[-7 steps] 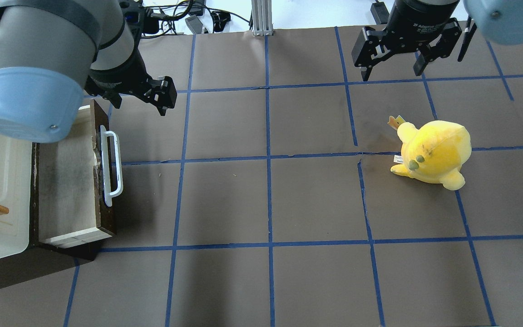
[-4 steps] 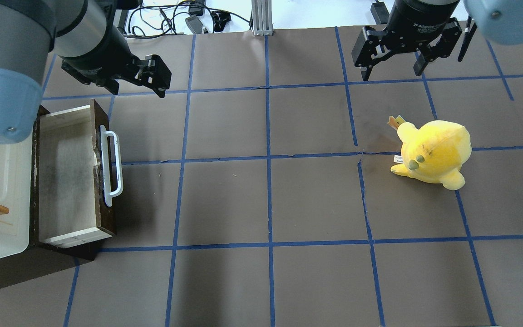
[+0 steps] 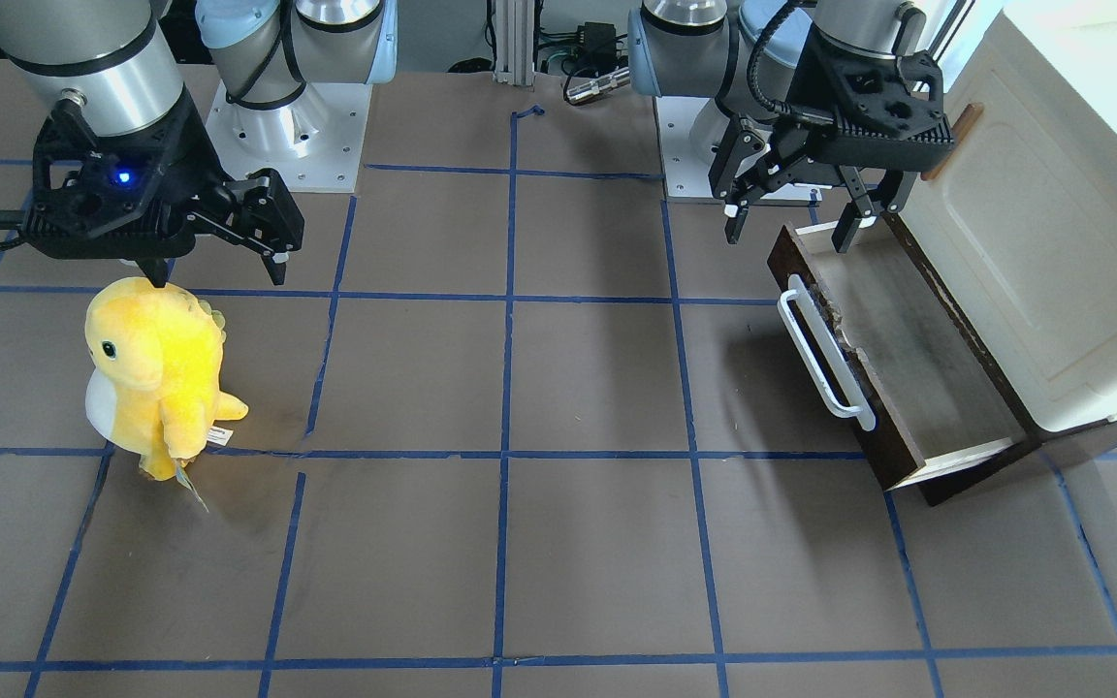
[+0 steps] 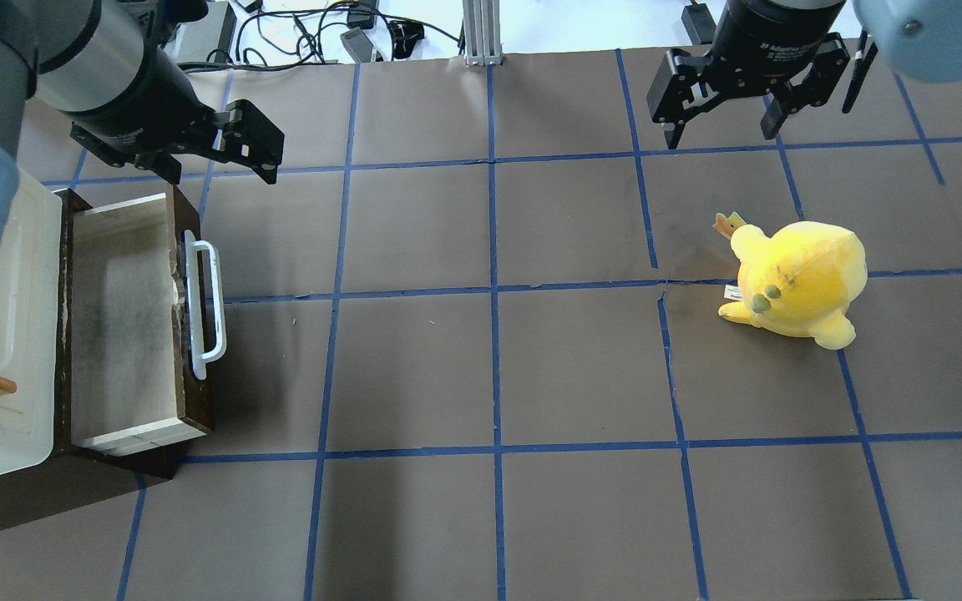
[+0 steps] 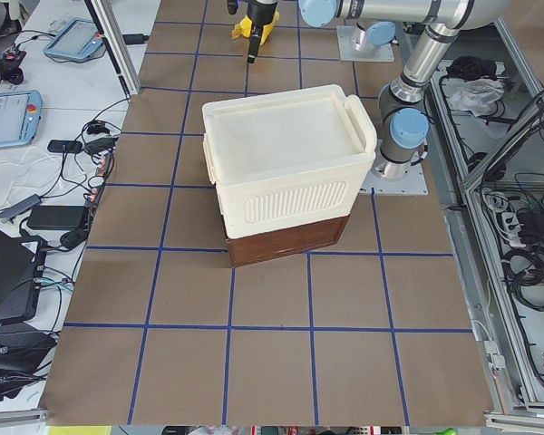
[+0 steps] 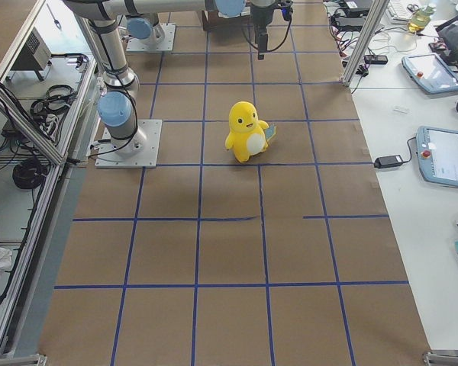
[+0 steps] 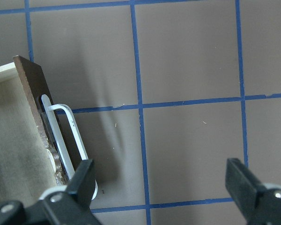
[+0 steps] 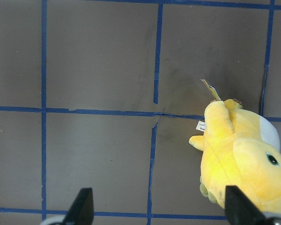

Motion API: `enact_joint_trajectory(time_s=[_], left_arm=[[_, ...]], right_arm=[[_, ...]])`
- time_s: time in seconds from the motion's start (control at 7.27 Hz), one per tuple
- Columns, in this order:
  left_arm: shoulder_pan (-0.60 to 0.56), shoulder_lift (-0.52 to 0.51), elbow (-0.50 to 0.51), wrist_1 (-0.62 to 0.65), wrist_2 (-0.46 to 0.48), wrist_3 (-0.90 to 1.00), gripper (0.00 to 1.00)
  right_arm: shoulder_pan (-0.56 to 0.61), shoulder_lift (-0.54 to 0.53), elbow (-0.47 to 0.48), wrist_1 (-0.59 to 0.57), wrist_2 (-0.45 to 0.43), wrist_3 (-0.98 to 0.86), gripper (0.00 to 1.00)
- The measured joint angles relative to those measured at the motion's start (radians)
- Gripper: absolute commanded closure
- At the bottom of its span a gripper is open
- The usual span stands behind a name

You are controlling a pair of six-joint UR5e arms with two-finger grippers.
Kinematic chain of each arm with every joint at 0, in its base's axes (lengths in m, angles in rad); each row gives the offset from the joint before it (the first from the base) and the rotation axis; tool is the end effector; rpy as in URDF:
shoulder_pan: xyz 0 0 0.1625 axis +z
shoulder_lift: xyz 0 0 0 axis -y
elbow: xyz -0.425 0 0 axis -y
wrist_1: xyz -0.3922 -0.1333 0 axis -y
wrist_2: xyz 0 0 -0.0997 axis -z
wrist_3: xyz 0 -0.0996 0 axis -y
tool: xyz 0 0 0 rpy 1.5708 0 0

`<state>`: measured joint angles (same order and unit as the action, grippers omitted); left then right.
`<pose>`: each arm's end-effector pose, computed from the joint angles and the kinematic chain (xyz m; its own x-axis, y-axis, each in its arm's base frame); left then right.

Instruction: Pull drawer sideways

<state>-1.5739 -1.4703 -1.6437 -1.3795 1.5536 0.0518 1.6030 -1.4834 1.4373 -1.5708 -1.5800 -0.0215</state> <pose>-0.1365 -0.4679 0.5206 -0.9983 0.0574 0.0055 0.0548 0.9745 -0.2177 0.1495 -0.5285 0.5091 -0.9985 -0.0532 0.0102 -0.0536 0.9975 -0.0459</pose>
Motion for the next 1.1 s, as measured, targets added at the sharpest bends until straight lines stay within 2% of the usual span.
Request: enact_joint_trajectory(time_s=[1.1], left_arm=[[0.004,0.013,0.022,-0.084,0.063,0.000,0.00]], right_arm=[[0.000,0.000,0.000,0.000,0.000,0.000,0.00]])
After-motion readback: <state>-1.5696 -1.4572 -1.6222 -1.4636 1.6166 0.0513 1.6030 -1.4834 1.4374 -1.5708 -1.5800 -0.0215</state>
